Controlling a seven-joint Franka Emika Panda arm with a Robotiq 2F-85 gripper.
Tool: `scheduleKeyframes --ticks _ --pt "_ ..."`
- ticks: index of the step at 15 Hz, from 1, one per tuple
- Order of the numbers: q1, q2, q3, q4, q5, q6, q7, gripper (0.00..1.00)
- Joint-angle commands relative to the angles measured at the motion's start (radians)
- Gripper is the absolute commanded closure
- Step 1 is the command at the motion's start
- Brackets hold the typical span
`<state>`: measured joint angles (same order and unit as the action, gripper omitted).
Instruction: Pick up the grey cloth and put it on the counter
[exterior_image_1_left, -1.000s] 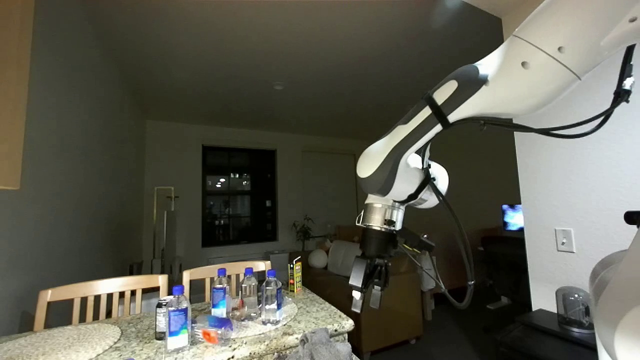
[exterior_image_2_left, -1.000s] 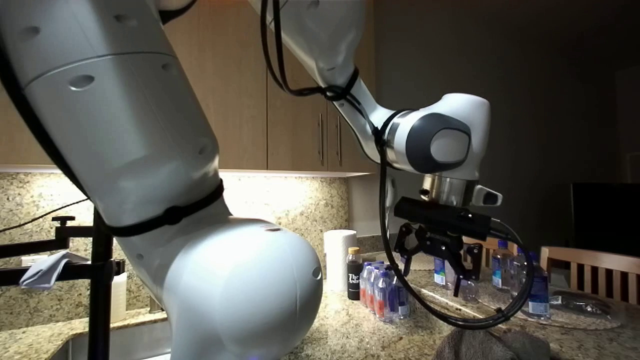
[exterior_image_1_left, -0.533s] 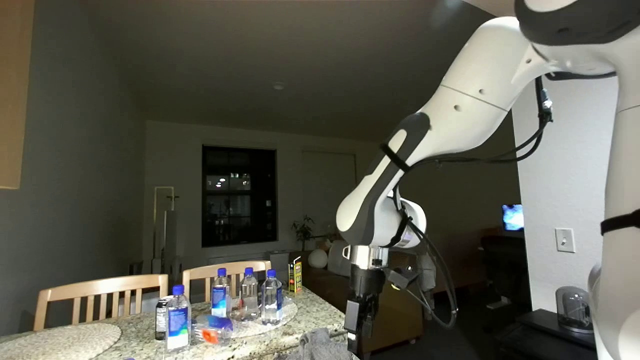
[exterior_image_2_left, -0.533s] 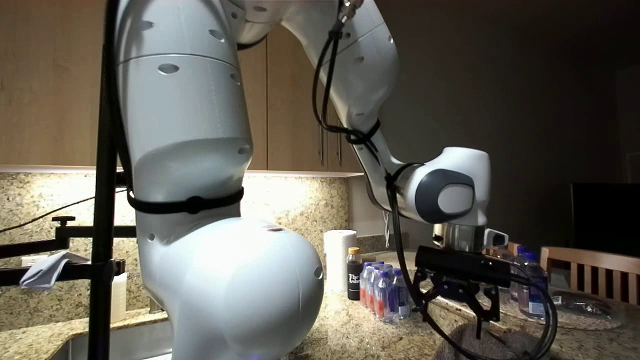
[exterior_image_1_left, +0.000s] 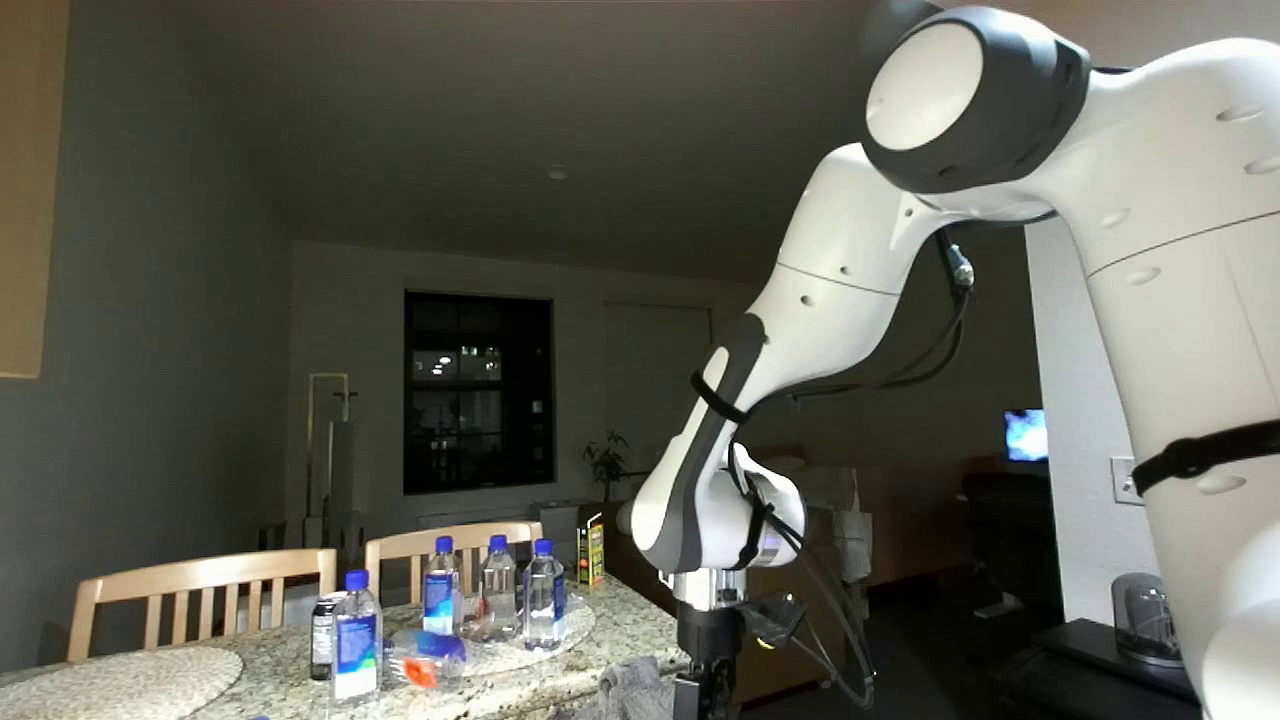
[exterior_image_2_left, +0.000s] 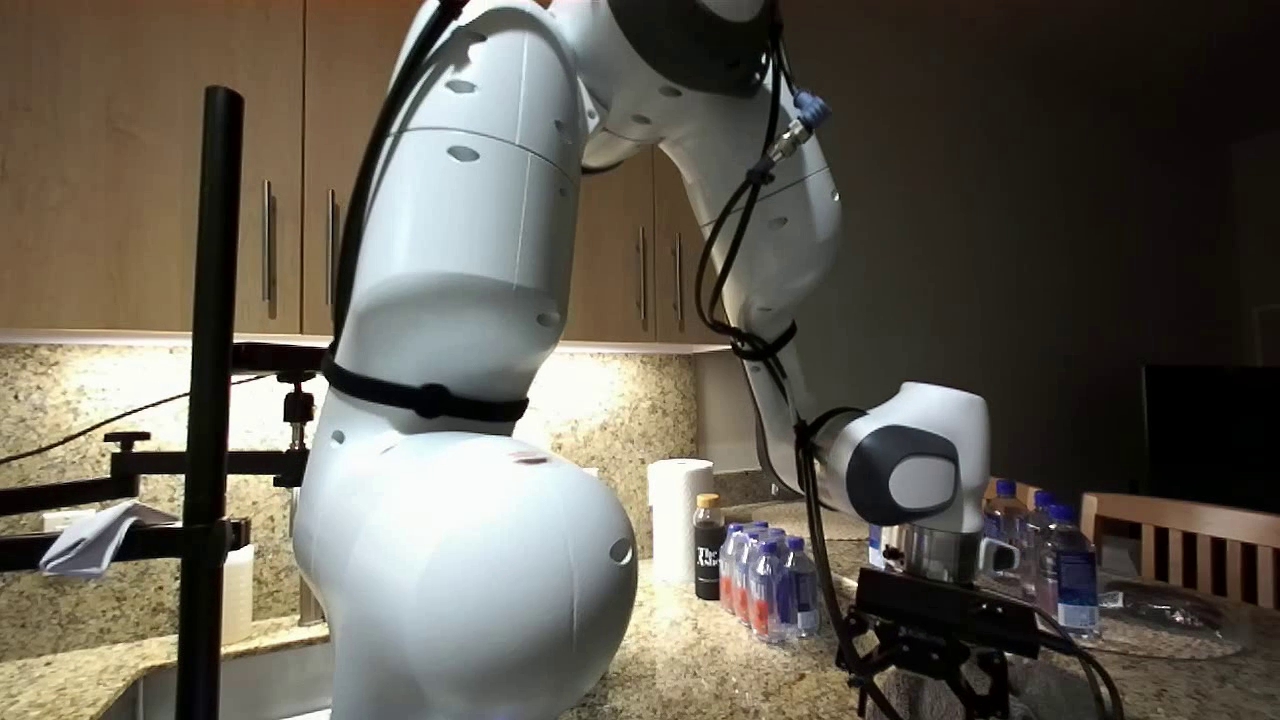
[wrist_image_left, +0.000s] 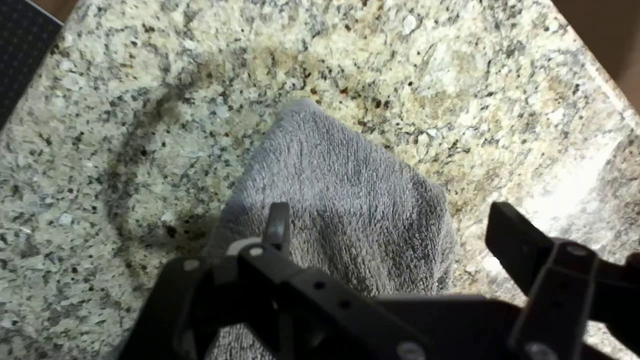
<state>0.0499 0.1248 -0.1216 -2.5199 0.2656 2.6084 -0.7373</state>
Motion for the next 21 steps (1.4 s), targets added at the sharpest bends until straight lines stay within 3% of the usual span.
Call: scheduleKeyframes --ticks 1,7,12,13,14,21 --pt "-0.086 0.104 0.095 0.059 0.069 0.055 -0.083 0.00" --pt "-0.175 0.243 0.181 0.131 -0.012 0.181 -0.044 0.00" --pt "-0.210 0.309 0.187 0.161 -0.121 0.209 -0.009 0.00" --pt "-0.216 0.312 0.186 0.163 -0.141 0.204 -0.006 0.25" --pt "-0.223 0.317 0.187 0.165 -0.156 0.201 -0.005 0.26" --pt "-0.252 0.315 0.193 0.158 -0.189 0.190 0.002 0.72"
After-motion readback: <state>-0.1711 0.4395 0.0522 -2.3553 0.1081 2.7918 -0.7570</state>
